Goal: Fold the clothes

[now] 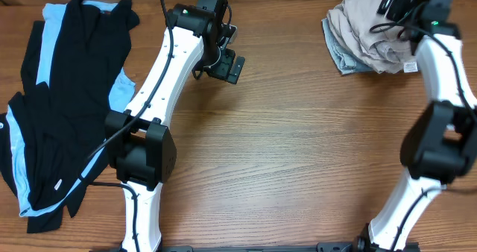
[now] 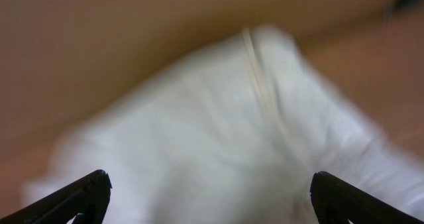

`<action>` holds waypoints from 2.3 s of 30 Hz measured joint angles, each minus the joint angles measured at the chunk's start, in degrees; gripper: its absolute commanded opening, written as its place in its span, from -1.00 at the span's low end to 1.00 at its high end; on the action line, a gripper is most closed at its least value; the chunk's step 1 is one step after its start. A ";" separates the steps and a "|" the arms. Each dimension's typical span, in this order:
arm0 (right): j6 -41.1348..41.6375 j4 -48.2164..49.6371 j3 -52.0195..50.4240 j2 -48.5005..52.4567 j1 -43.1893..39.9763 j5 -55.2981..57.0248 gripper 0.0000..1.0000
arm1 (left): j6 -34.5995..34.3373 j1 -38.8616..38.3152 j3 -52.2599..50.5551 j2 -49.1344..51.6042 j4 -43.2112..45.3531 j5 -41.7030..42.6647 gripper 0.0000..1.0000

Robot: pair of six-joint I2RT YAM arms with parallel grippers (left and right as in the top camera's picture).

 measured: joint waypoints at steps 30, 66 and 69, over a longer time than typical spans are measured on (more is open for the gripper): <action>-0.17 -5.95 23.63 -32.59 -1.29 4.07 1.00 | 0.00 0.00 0.00 0.00 0.83 0.00 1.00; 0.07 22.60 -60.04 -93.53 2.67 -6.75 1.00 | 0.00 0.00 0.00 0.00 0.85 -0.04 1.00; 0.04 28.83 -71.30 -97.02 3.08 -10.03 1.00 | 0.00 0.00 0.00 0.00 0.83 -0.02 1.00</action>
